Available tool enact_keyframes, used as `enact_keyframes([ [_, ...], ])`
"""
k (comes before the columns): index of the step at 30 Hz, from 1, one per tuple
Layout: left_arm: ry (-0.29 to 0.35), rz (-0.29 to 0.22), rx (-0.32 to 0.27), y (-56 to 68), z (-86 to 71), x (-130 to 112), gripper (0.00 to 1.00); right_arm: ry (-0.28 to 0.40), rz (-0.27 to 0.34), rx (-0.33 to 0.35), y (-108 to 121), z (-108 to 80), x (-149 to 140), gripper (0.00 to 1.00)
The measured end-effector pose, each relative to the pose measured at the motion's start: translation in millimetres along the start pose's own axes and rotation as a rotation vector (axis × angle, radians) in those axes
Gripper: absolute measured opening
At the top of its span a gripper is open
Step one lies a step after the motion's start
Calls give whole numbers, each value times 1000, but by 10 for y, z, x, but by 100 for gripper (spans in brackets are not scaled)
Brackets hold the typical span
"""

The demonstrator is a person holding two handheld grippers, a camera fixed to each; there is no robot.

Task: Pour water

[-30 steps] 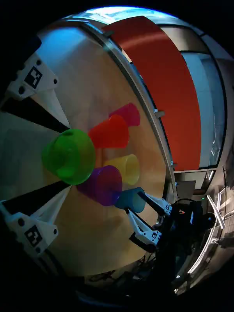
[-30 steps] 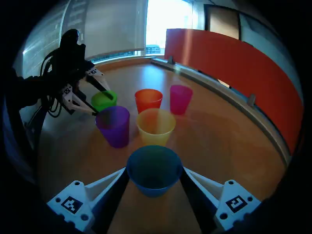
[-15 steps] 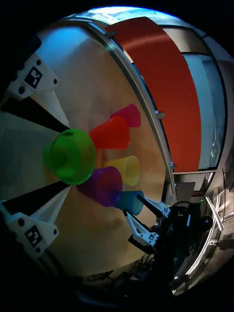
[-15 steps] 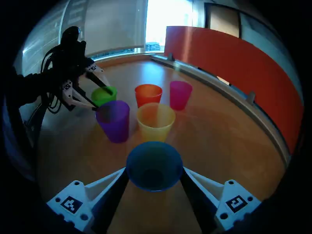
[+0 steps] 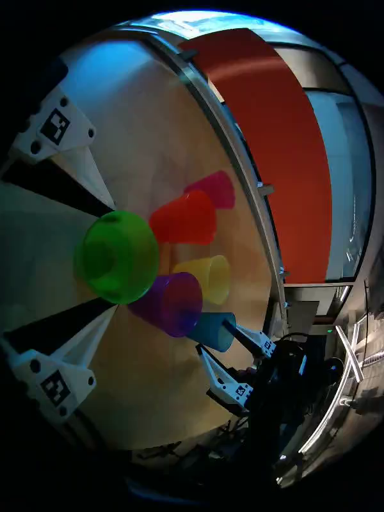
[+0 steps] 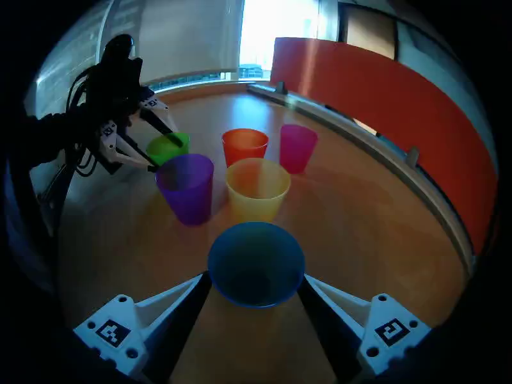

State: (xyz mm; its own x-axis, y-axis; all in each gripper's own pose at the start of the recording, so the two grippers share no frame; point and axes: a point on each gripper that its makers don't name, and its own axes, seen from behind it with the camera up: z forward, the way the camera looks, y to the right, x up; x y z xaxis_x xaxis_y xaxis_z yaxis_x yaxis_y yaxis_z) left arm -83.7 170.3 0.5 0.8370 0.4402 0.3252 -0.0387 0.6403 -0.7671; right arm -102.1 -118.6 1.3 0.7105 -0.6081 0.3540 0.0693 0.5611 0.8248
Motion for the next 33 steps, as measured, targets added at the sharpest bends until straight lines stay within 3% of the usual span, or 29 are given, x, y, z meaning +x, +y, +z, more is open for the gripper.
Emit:
enact_keyframes([
  [9,-1,9,6,0,0,-7,86,1,-10,-5,-3,-28,-2,100],
  [15,9,10,-1,32,-12,24,98,-1,-13,-9,3,-35,-1,100],
  [33,-1,5,31,-16,-152,-61,98,5,-9,-26,-36,-161,-40,100],
])
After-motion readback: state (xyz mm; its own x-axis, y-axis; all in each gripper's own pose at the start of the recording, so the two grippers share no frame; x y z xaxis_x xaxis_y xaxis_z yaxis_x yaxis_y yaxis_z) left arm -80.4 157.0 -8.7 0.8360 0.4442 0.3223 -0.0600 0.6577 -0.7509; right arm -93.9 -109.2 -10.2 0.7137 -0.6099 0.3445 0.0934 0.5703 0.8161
